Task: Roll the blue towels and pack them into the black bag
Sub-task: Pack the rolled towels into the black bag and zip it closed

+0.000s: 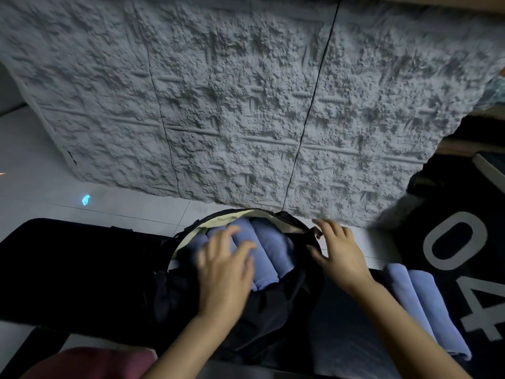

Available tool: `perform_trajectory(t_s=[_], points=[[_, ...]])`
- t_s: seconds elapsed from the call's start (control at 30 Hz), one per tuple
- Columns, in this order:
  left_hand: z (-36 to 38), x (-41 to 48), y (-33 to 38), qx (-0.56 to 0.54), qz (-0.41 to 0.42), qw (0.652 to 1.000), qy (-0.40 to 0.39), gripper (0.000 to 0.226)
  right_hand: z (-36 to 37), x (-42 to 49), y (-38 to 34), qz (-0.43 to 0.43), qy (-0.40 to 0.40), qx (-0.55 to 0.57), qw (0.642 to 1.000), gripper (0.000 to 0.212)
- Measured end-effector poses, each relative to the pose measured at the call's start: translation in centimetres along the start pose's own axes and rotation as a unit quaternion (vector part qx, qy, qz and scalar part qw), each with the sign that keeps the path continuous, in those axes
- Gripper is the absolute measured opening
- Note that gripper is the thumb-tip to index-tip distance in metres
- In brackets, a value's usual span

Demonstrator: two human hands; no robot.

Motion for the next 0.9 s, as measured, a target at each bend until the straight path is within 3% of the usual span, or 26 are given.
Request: perform_trajectory(t_s=[0.1,0.17,0.27,0.43,0.6,0.77,0.9], points=[[-1.5,-2.0,-5.6,0.042,-0.172,0.984,0.014,0.026,1.3,1.7,-1.2,0.077,-0.052,0.011,0.996,0.076],[-1.0,-3.0,-7.9,0.077,-0.246,0.965,-0.038,0.049,2.4,2.6,-1.9,0.099,-0.088,-0.004,0.991,0.072],[-0.6,-3.5,-9.3,0.055,-0.290,0.951,-0.097,0.077,3.3,3.2,-2.0,0.106,-0.110,-0.060,0.987,0.056],[-0.1,-1.8,-10.7,-0.060,-0.234,0.963,-0.115,0.085,2.8,2.9,-1.1,0.104,-0.106,-0.099,0.984,0.033],[1.1,1.2,-11.9,-0.119,-0.191,0.955,-0.192,0.092,1.0,0.9,0.3,0.146,-0.105,-0.118,0.977,0.020],[2.0,5.4,-10.6,-0.186,-0.145,0.923,-0.303,0.093,-1.2,-2.4,2.4,0.220,-0.110,-0.100,0.964,0.039],[2.4,6.7,-10.3,-0.197,-0.118,0.890,-0.394,0.096,-1.6,-3.8,3.2,0.261,-0.104,-0.057,0.958,0.040]])
Point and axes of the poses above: each hand's wrist, its own x-axis towards the middle knuckle, its own z-axis out of the palm, y = z × x, the point moved 4 cm from there along x, towards the middle knuckle, and after that the axes turned 2 degrees about -z, right-handed, at the moved point
